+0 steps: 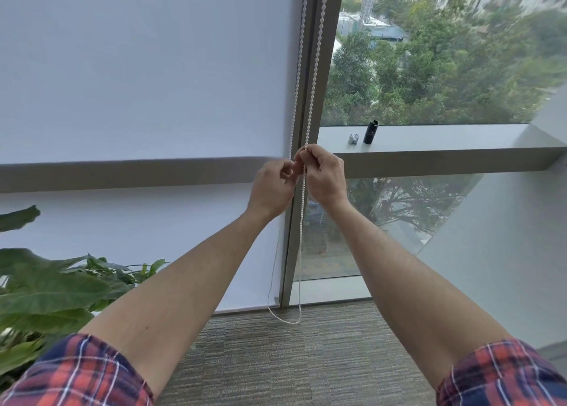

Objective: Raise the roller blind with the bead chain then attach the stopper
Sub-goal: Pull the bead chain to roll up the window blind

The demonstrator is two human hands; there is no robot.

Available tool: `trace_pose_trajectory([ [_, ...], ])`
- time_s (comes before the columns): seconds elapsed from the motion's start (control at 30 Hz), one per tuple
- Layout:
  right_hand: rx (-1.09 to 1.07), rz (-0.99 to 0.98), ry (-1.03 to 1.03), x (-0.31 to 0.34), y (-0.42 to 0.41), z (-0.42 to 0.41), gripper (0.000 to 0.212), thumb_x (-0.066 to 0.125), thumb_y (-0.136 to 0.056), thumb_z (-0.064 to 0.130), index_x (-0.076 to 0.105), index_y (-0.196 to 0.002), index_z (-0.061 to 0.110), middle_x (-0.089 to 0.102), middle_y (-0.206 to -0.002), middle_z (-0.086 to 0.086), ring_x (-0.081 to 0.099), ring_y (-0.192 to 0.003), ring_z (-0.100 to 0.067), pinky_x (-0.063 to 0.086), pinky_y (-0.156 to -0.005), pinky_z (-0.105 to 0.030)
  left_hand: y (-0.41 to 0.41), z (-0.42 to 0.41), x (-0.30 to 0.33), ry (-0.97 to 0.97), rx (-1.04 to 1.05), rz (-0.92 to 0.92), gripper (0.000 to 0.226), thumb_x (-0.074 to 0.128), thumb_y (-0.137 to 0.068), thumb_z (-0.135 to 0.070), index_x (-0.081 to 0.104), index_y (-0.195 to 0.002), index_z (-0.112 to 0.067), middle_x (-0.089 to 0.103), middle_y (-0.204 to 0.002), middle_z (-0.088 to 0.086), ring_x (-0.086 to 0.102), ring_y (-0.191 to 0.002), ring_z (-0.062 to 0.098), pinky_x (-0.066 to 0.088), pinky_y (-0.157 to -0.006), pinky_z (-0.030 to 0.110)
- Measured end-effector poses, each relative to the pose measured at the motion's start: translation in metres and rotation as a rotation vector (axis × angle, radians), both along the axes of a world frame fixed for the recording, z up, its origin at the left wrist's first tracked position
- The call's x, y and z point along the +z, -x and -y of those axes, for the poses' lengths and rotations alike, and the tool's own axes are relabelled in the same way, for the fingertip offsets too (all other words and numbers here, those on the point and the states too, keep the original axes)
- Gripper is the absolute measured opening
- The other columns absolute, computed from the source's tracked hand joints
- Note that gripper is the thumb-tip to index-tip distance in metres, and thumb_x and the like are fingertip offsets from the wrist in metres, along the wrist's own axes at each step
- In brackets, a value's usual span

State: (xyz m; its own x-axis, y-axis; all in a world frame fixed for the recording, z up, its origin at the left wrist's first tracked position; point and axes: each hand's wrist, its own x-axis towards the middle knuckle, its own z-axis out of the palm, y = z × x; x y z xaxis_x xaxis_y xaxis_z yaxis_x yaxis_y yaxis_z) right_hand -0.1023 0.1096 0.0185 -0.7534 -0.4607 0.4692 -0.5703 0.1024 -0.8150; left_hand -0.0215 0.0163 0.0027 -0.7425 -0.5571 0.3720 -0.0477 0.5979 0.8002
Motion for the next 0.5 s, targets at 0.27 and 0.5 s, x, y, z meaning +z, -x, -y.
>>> trace_pose_trajectory([
  [0.27,0.007,-0.029,0.022,-0.006,-0.023,0.005,0.023,0.053,-0.094,0.004,0.066,-0.075,0.006,0.055,-0.057,0.015,0.052,-0.052,0.003,0.036,-0.054,-0.013,0.000,-0.017,0.039,-0.401,-0.108,-0.349,0.020,0.046,-0.096,-0.008,0.063,-0.108,-0.011,0.065,-0.090,0.008,0.061,-0.077,0.015,0.051,-0.066,0.023],
  [0.5,-0.031,-0.064,0.000,-0.011,-0.033,0.001,0.021,0.053,-0.086,-0.002,0.068,-0.073,0.002,0.050,-0.052,0.014,0.050,-0.047,-0.002,0.030,-0.046,-0.011,0.003,-0.025,0.047,-0.283,-0.123,-0.317,0.028,0.048,-0.101,-0.024,0.068,-0.087,-0.011,0.069,-0.063,0.001,0.069,-0.067,0.012,0.055,-0.075,0.027],
])
